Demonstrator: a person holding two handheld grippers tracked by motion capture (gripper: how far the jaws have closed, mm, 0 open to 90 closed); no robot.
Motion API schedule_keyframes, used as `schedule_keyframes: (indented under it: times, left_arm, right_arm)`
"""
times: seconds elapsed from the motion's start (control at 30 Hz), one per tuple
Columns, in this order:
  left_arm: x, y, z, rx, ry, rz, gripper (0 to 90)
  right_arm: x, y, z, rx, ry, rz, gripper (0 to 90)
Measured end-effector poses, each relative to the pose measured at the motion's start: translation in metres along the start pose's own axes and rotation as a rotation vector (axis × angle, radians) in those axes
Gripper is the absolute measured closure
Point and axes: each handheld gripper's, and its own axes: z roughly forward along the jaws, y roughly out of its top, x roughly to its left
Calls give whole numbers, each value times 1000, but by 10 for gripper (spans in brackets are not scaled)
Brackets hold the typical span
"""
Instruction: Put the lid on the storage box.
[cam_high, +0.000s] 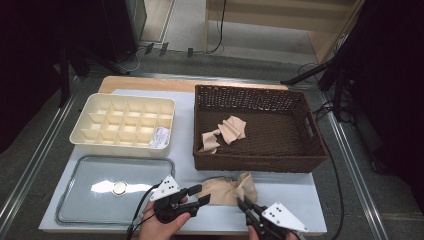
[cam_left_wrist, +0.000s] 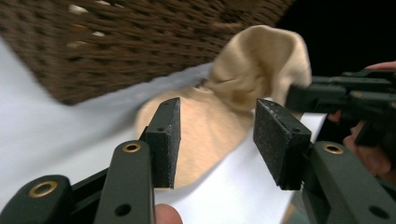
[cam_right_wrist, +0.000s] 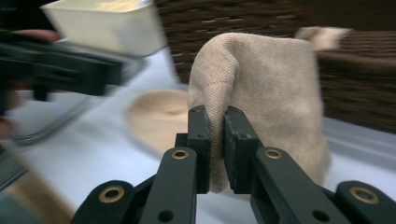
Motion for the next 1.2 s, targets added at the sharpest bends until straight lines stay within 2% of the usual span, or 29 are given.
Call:
schedule_keyframes:
  times: [0.07,0.2,0.23,0.33,0.37,0.43,0.53,0.6,0.67,0.77,0.87,0.93,0.97,1.0,1.07,1.1,1.13,1.2]
  left_arm:
    - [2,-1,1,3,-10,-3,511]
    - [9,-1,-4,-4,12,-32,513]
    - [11,0,-5,-6,18,-35,514]
    - [14,-1,-10,3,52,-46,523]
    - [15,-2,-11,8,60,-51,529]
    - [14,-5,-11,25,69,-56,535]
    - [11,-12,-8,61,82,-50,538]
    - [7,-16,-5,80,83,-46,537]
    - [2,-19,-2,101,97,-31,535]
    - [-5,-23,1,135,124,5,534]
    - [-8,-28,3,149,156,21,540]
    - [-10,-31,5,157,165,34,570]
    - [-10,-32,6,163,170,40,594]
    - [-10,-33,7,174,179,49,635]
    - [-10,-34,7,170,196,59,747]
    - [-8,-34,6,175,194,52,793]
    - [-7,-33,4,167,196,48,811]
    - [-6,-31,1,152,199,40,802]
  right_arm:
    - [11,-2,8,18,45,8,783]
    - [29,-14,33,85,146,9,661]
    - [32,-16,37,87,164,6,616]
    - [31,-13,35,60,196,24,593]
    - [27,-11,31,38,189,38,604]
    - [12,-4,22,-2,138,65,624]
    - [-17,0,12,-31,-2,110,621]
    - [-33,-2,12,-31,-56,148,609]
    - [-41,-5,15,-13,-67,162,595]
    - [-42,-9,22,13,-44,170,577]
    - [-41,-9,31,12,-33,170,581]
    - [-39,-9,37,25,-7,169,648]
    - [-38,-10,39,40,5,159,721]
    - [-36,-10,40,63,16,149,789]
    - [-34,-10,39,77,28,141,860]
    - [-33,-9,37,75,39,148,872]
    - [-33,-7,35,71,28,142,876]
    - [-35,-5,29,51,-3,139,877]
